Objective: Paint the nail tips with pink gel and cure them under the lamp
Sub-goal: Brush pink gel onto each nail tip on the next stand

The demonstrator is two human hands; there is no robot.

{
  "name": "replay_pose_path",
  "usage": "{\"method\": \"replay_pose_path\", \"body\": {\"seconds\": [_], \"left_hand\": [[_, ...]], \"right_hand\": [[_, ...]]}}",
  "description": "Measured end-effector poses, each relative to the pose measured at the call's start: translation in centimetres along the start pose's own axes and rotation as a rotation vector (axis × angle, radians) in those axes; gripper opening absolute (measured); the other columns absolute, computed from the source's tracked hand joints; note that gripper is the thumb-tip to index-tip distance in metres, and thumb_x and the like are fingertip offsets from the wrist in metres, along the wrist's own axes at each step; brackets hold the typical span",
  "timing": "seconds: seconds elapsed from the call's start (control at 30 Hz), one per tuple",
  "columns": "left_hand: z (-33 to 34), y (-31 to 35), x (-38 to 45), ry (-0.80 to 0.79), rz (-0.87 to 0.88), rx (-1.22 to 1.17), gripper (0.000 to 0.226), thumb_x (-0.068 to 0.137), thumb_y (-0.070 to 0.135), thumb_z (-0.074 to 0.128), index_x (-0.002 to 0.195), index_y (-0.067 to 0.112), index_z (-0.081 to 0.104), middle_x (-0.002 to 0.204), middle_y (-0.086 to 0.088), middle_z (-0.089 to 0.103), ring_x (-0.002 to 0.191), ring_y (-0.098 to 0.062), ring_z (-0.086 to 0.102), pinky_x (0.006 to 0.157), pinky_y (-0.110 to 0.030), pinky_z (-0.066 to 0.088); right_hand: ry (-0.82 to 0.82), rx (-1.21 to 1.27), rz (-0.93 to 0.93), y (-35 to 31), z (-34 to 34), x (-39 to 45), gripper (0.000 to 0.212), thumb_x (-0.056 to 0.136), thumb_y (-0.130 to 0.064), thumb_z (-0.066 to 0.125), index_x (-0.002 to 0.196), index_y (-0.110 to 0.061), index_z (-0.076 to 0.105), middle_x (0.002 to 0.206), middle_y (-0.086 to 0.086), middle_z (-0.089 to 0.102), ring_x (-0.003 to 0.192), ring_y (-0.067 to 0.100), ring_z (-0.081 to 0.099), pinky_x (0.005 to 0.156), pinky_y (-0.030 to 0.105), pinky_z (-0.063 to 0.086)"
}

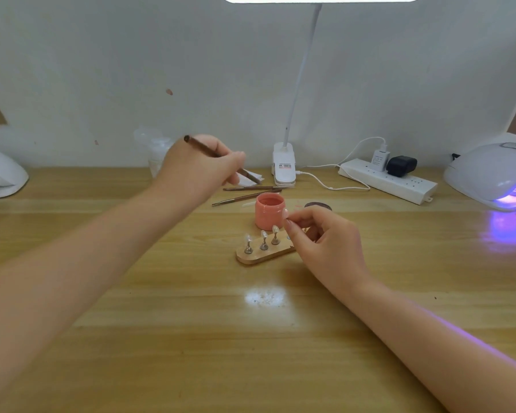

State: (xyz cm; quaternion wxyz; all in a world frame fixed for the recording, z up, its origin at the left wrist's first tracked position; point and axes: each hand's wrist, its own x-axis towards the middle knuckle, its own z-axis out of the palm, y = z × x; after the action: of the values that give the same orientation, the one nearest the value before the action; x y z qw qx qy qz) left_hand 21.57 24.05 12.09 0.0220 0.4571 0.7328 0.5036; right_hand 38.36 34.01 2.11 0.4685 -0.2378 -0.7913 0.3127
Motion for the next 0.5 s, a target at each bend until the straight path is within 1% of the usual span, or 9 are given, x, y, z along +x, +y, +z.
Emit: {"method": "replay_pose_path", "body": {"seconds": [0.1,0.17,0.2,0.23,0.3,0.33,0.4,0.5], "left_hand": [[1.0,0.9,2.5,-0.107,-0.019,0.086,0.019,0.083,0.026,0.068,0.068,0.014,0.07,0.057,0.01,0.069,0.053,0.0,0.055,0.059,-0.022,0.047],[2.2,1.2,3.7,-0.175,-0.058,0.138,0.017,0.083,0.025,0.068,0.074,0.011,0.072,0.058,0.006,0.07,0.057,-0.004,0.057,0.063,-0.026,0.05],[2.9,1.4,4.2,-0.205,-0.078,0.159,0.016,0.083,0.024,0.068,0.077,0.009,0.071,0.058,0.005,0.07,0.056,-0.004,0.058,0.064,-0.026,0.05],[3.5,1.5,4.6,-0.233,-0.092,0.182,0.014,0.083,0.022,0.067,0.079,0.009,0.07,0.057,0.005,0.069,0.053,-0.003,0.058,0.062,-0.025,0.05],[4.7,1.7,5.0,-0.294,-0.106,0.234,0.008,0.082,0.018,0.066,0.076,0.013,0.065,0.053,0.007,0.066,0.046,0.0,0.057,0.052,-0.019,0.047],[5.1,1.8,5.0,-0.327,-0.113,0.261,0.009,0.081,0.017,0.067,0.074,0.014,0.062,0.053,0.007,0.065,0.046,-0.001,0.058,0.048,-0.018,0.044],[5.9,1.8,5.1,-0.374,-0.122,0.331,0.017,0.08,0.019,0.07,0.07,0.017,0.056,0.061,0.005,0.064,0.053,-0.008,0.056,0.05,-0.021,0.041],[6.4,1.5,5.1,-0.397,-0.142,0.368,0.021,0.08,0.02,0.07,0.068,0.017,0.053,0.07,0.002,0.065,0.059,-0.012,0.054,0.054,-0.023,0.04]], "right_hand": [[0.007,0.005,0.003,0.0,0.1,0.0,0.007,0.083,-0.015,0.073,0.081,-0.021,0.071,0.076,-0.014,0.069,0.052,0.007,0.05,0.054,0.015,0.04],[0.009,-0.004,-0.003,0.1,0.0,0.0,0.006,0.083,-0.016,0.073,0.081,-0.021,0.071,0.076,-0.015,0.069,0.052,0.007,0.05,0.054,0.016,0.041],[0.008,-0.009,-0.005,0.1,0.0,0.0,0.005,0.083,-0.016,0.073,0.082,-0.021,0.071,0.076,-0.015,0.069,0.053,0.008,0.05,0.054,0.017,0.042],[0.006,-0.011,-0.003,0.1,0.0,0.0,0.005,0.083,-0.017,0.073,0.082,-0.021,0.071,0.077,-0.014,0.069,0.053,0.008,0.05,0.055,0.018,0.043],[0.006,-0.001,0.003,0.2,0.0,0.0,0.005,0.083,-0.017,0.073,0.082,-0.021,0.071,0.079,-0.013,0.07,0.052,0.008,0.049,0.055,0.021,0.044],[0.007,0.005,0.003,0.2,0.0,0.0,0.005,0.083,-0.016,0.073,0.082,-0.021,0.071,0.079,-0.013,0.07,0.051,0.007,0.049,0.055,0.022,0.044],[0.009,0.005,0.0,0.3,0.1,0.0,0.006,0.083,-0.016,0.073,0.081,-0.022,0.071,0.078,-0.014,0.07,0.051,0.006,0.048,0.056,0.021,0.043],[0.011,0.003,0.007,0.3,0.2,0.1,0.005,0.082,-0.018,0.073,0.081,-0.022,0.072,0.078,-0.014,0.07,0.051,0.005,0.046,0.057,0.022,0.043]]}}
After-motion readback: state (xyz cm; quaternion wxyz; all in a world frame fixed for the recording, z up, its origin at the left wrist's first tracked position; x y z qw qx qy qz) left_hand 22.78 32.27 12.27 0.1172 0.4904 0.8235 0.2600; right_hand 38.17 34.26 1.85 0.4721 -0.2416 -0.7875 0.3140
